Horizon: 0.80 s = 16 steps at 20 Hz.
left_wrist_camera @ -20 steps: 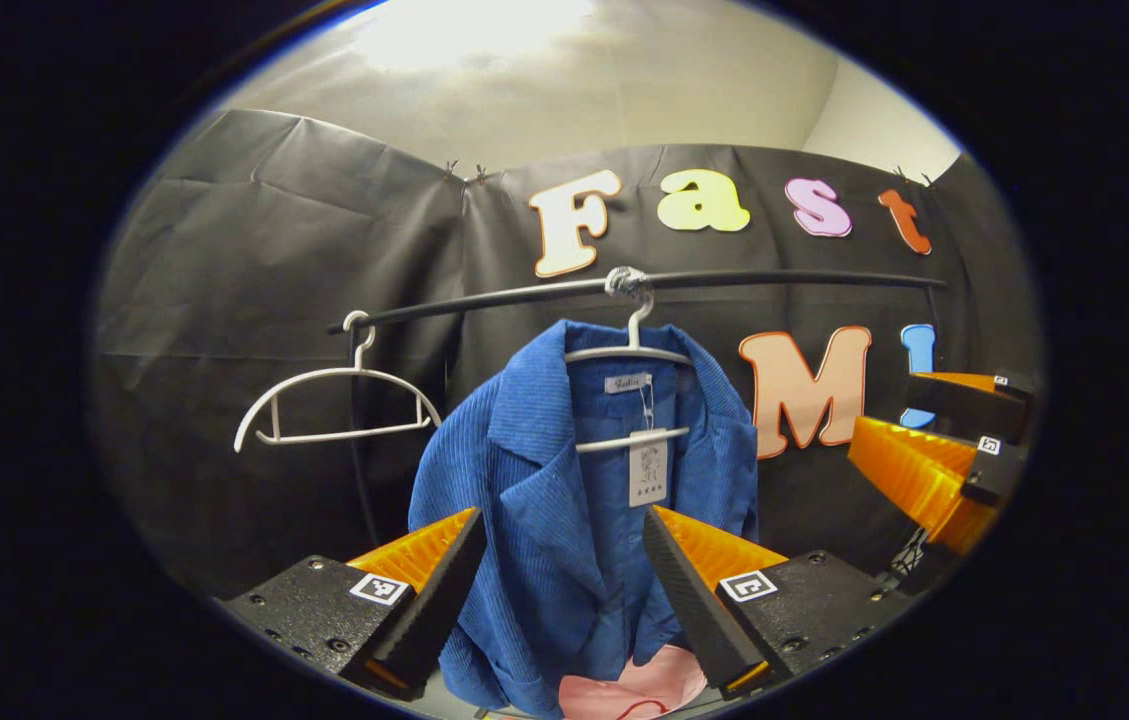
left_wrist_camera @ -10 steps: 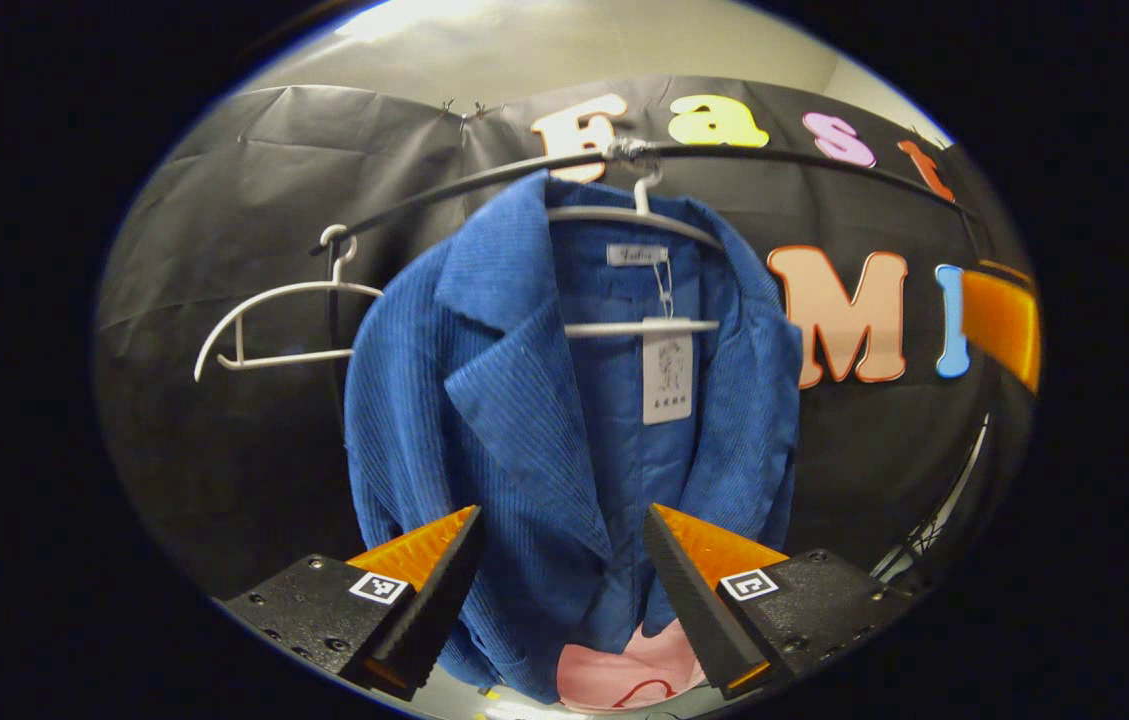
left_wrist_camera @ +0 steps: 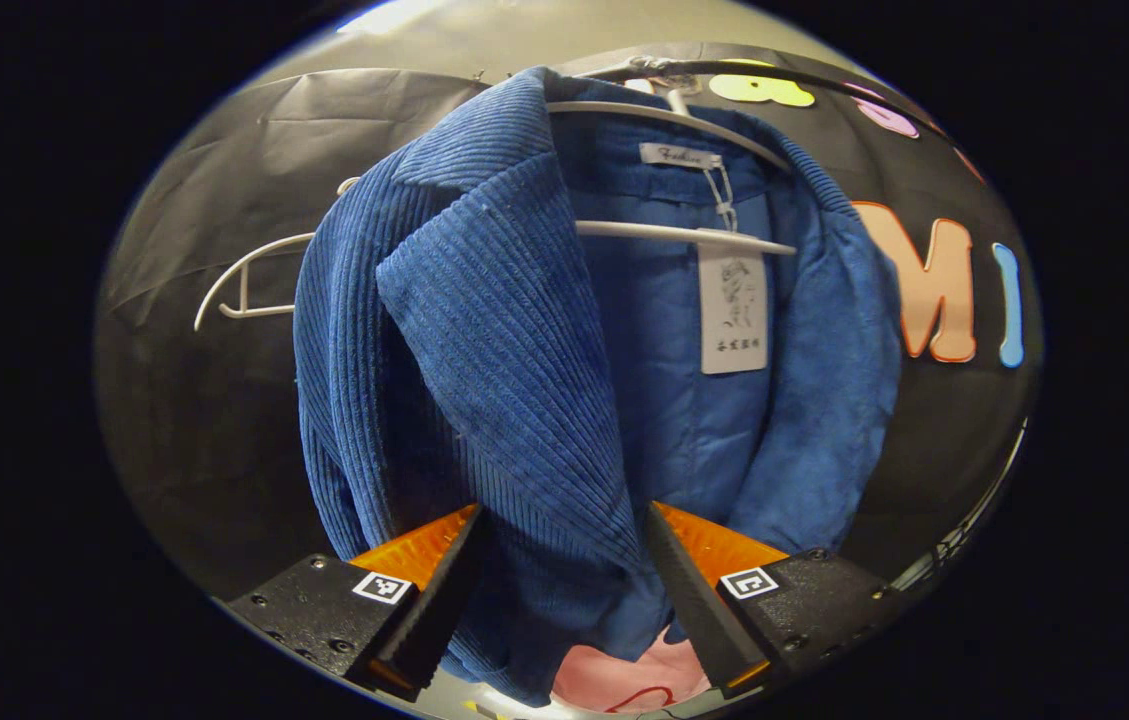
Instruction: Grasp the clothes on the hanger with both hands and then place them into the laundry hamper below.
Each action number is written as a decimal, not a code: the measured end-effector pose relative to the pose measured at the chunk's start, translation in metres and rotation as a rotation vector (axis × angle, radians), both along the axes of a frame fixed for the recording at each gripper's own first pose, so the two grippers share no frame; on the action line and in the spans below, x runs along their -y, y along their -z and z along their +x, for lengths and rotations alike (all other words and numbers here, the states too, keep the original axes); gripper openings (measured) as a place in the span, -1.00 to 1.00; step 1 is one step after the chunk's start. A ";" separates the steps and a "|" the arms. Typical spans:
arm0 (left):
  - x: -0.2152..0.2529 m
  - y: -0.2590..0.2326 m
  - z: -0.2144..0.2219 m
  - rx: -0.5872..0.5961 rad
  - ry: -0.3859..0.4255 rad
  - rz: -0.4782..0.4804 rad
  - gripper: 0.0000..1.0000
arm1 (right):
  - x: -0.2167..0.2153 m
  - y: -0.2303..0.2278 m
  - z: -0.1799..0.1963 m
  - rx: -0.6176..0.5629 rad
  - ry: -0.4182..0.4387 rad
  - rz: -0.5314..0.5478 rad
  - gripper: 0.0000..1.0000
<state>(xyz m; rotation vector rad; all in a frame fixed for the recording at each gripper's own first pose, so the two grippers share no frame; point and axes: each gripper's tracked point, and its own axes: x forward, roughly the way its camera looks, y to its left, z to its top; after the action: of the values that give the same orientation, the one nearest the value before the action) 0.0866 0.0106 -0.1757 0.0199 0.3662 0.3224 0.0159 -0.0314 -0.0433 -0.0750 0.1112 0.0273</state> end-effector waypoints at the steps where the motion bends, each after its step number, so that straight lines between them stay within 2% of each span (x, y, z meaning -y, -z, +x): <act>1: 0.000 0.001 0.002 0.003 -0.008 -0.002 0.94 | -0.003 0.003 0.001 -0.006 -0.010 0.007 0.94; 2: -0.001 0.000 0.004 0.007 -0.021 -0.004 0.94 | -0.005 0.006 0.003 -0.010 -0.020 0.011 0.93; 4: -0.007 0.001 0.007 0.009 -0.034 -0.017 0.76 | -0.011 0.011 0.006 -0.017 -0.040 0.015 0.93; 5: -0.008 0.001 0.009 0.012 -0.030 -0.021 0.55 | -0.013 0.012 0.008 -0.019 -0.050 0.017 0.92; 6: -0.008 0.001 0.010 0.012 -0.020 -0.028 0.45 | -0.016 0.014 0.011 -0.020 -0.060 0.018 0.89; 8: -0.007 0.003 0.010 0.003 0.000 -0.036 0.05 | -0.021 0.016 0.013 -0.021 -0.075 0.022 0.89; 9: -0.007 0.004 0.009 0.003 0.010 -0.041 -0.12 | -0.024 0.017 0.015 -0.020 -0.082 0.024 0.96; 10: -0.006 0.002 0.008 0.003 0.020 -0.045 -0.19 | -0.026 0.019 0.016 -0.022 -0.090 0.025 0.89; 13: -0.010 0.000 0.000 -0.005 0.034 -0.045 -0.75 | -0.031 0.027 0.021 -0.032 -0.105 0.022 0.92; 16: -0.013 -0.004 -0.012 -0.012 0.055 -0.043 -0.94 | -0.035 0.037 0.027 -0.044 -0.115 0.013 0.89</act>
<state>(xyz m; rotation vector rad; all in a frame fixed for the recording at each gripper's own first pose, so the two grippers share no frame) 0.0744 0.0238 -0.1713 -0.0103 0.3837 0.2601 0.0426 0.0036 -0.0802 -0.0673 0.1509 0.1445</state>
